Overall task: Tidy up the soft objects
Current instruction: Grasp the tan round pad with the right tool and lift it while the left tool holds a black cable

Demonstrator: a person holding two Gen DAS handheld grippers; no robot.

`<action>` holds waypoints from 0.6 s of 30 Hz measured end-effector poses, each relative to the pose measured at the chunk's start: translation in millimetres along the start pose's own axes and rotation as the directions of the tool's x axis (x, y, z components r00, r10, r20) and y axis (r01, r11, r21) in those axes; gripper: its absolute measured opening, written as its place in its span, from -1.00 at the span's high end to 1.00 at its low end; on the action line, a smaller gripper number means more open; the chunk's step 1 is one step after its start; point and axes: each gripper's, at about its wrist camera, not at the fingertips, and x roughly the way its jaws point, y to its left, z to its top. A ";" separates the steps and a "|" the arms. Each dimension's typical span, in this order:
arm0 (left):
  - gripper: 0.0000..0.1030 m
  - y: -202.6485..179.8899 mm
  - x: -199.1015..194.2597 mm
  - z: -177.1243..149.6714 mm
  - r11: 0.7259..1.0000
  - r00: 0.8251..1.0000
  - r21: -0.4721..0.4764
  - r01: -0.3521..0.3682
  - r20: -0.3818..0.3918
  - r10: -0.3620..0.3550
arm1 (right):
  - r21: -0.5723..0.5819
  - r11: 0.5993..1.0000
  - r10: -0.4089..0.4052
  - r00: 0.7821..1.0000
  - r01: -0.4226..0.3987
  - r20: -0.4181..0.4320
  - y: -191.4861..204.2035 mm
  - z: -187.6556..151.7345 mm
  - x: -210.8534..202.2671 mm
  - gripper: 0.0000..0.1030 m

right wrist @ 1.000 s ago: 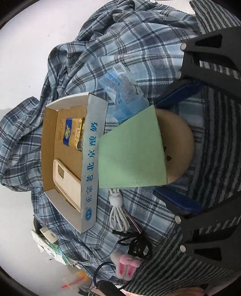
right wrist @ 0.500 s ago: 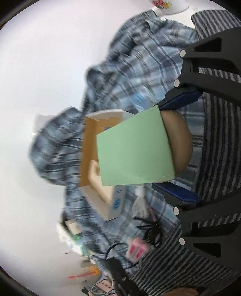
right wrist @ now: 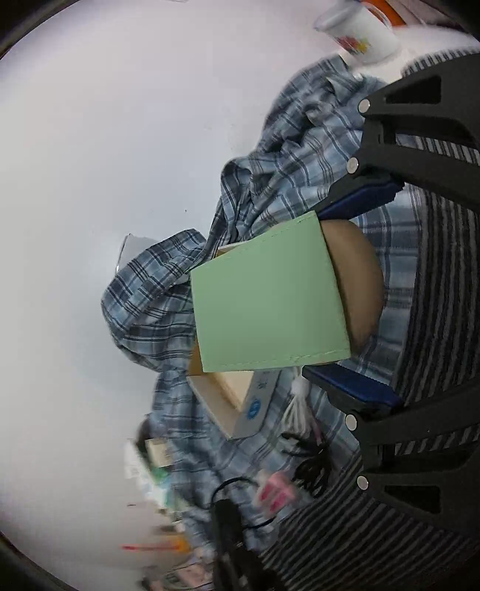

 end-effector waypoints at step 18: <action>0.94 -18.0 -18.0 18.9 0.998 0.998 0.009 -0.061 -0.001 0.061 | 0.456 0.808 0.556 0.738 -0.373 -0.382 -51.9 4.2 46.3 -0.44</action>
